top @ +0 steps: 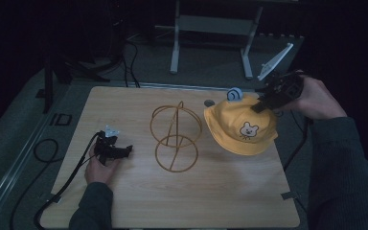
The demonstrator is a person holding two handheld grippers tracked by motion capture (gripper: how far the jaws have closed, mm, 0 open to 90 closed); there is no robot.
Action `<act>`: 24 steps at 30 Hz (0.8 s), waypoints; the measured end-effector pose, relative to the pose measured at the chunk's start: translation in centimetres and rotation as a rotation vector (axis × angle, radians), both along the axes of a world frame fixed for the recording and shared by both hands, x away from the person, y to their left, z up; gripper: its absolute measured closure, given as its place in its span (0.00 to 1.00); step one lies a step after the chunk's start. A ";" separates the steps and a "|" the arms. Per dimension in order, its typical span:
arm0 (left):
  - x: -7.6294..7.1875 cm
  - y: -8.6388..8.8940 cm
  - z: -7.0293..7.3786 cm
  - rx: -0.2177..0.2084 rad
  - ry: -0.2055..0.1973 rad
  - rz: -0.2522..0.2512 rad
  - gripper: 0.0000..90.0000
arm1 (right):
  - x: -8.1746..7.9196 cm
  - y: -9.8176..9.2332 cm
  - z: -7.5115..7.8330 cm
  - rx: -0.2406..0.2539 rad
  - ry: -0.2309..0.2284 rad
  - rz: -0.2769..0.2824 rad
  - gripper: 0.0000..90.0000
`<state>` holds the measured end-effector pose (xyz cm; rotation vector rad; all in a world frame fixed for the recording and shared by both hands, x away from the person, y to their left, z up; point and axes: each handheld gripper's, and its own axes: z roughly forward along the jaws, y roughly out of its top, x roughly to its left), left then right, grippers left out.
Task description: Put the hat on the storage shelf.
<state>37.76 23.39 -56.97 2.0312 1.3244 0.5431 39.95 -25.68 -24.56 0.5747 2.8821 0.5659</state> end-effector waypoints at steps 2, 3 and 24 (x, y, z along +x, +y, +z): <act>0.0 0.0 0.0 0.000 0.000 0.000 0.14 | -0.1 -0.1 0.2 0.014 -0.007 0.006 0.85; 0.0 0.0 0.0 0.001 0.000 0.000 0.14 | -0.3 -0.1 0.3 0.025 -0.010 0.008 0.85; 0.0 0.0 0.0 0.000 0.000 0.000 0.14 | -0.8 1.1 0.9 0.129 -0.071 0.083 0.87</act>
